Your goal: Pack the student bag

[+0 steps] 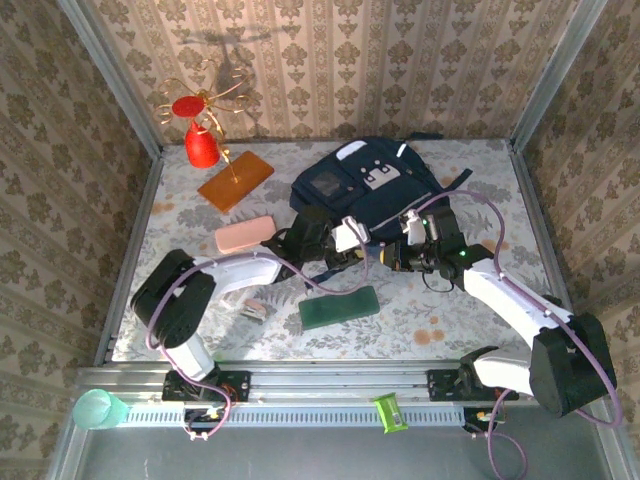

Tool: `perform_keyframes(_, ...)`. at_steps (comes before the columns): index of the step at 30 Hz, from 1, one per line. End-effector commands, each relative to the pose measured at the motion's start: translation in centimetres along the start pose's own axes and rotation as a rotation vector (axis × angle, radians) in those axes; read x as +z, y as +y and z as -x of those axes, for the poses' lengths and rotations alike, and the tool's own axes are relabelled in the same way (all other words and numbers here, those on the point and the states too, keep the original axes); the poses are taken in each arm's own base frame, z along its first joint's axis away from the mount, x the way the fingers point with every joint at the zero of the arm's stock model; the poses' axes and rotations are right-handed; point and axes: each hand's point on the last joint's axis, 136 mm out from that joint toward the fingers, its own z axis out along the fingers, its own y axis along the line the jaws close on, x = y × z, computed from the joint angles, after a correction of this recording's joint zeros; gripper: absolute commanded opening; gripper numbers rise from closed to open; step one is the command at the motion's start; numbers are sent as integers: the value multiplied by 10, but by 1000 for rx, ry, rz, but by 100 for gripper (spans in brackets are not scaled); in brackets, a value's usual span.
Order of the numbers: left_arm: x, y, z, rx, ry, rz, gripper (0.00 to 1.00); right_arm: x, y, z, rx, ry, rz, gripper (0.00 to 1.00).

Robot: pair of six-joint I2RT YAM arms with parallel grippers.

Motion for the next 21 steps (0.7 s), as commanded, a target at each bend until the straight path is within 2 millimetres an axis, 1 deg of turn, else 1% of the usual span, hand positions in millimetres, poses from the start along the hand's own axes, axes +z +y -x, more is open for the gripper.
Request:
perform_keyframes(1,10,5,13,171,-14,-21,60,-8,26,12,-50,-19,98,0)
perform_keyframes(3,16,4,15,175,-11,-37,59,-9,26,12,-48,-22,101,0)
perform_keyframes(5,20,-4,14,185,-10,-76,58,-10,26,13,-43,-29,105,0)
perform_keyframes(8,28,-9,4,184,20,-111,54,-12,30,15,-40,-43,120,0)
perform_keyframes(9,30,-8,0,182,37,-110,51,-12,30,15,-38,-44,123,0)
perform_keyframes(11,33,-3,-6,167,56,-101,41,-12,29,14,-34,-38,117,0)
perform_keyframes(12,33,0,-7,156,58,-95,33,-13,26,12,-32,-32,103,0)
perform_keyframes(13,32,3,-8,146,59,-91,26,-13,22,11,-24,-28,84,0)
perform_keyframes(15,28,9,-9,131,54,-79,15,-15,10,8,2,-19,32,0)
perform_keyframes(18,20,19,-11,116,47,-58,1,-21,-10,4,38,-18,-63,0)
perform_keyframes(21,11,26,-10,102,25,-53,0,-28,-30,2,48,-25,-180,0)
